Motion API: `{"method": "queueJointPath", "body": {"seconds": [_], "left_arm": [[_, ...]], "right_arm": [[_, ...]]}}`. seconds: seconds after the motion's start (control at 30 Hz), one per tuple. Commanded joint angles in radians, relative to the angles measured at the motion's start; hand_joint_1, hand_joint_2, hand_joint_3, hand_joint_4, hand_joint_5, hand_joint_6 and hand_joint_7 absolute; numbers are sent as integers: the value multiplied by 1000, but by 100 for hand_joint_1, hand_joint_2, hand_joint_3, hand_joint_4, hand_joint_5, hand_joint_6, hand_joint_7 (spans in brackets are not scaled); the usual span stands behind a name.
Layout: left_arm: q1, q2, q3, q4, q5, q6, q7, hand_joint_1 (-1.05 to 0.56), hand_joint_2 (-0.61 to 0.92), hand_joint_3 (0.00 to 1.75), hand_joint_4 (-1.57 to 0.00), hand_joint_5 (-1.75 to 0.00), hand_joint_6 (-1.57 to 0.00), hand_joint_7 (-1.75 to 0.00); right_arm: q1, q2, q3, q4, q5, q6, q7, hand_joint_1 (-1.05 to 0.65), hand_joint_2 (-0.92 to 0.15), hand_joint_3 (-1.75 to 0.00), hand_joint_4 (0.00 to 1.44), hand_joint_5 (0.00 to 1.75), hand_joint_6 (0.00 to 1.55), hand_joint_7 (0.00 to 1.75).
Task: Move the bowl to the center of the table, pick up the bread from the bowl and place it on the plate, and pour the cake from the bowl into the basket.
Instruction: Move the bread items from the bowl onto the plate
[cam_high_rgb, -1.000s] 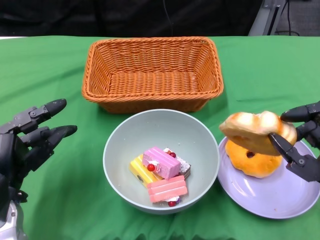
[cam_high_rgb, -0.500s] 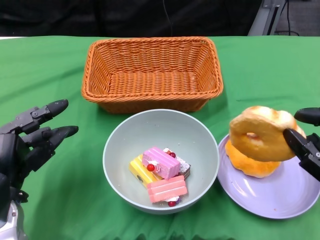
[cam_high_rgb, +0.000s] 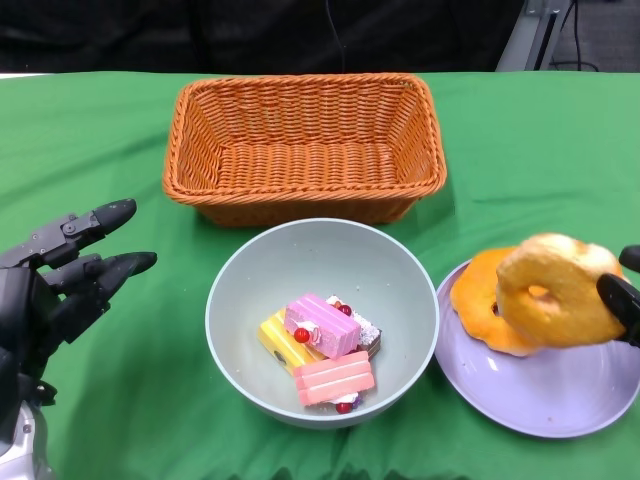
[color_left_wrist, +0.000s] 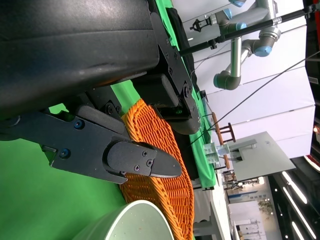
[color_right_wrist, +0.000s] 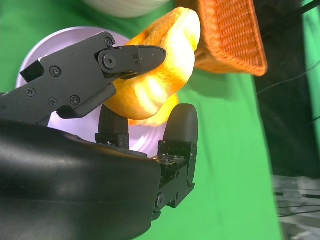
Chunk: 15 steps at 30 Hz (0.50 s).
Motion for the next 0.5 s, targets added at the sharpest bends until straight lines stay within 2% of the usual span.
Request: {"method": "queueJointPath", "body": {"seconds": [0.03,0.2,0.33,0.5], "left_arm": [[6,18,-4,-3,6,-8,3,-48,92,19,-115,-3,-89,0],[8,20,-6,-1,14,-7,8,-48,92,19,-115,-3,-89,0],[8,19,-6,1,10,-12,-1,-47,92,19,-115,-3,-89,0],[10,18,-9,0,9,-7,-2,-47,92,19,-114,-2,-89,0]], "right_arm": [[-10,-32,-10,15,5,27,28,-3,-92,-55,27,175,19,141],[-15,-39,0,39,-5,59,54,-3,-92,-57,28,175,19,142],[-24,-62,21,64,-12,98,84,-1,-92,-57,28,175,15,154],[-25,-81,42,92,-19,117,123,0,-92,-56,26,175,13,159]]}}
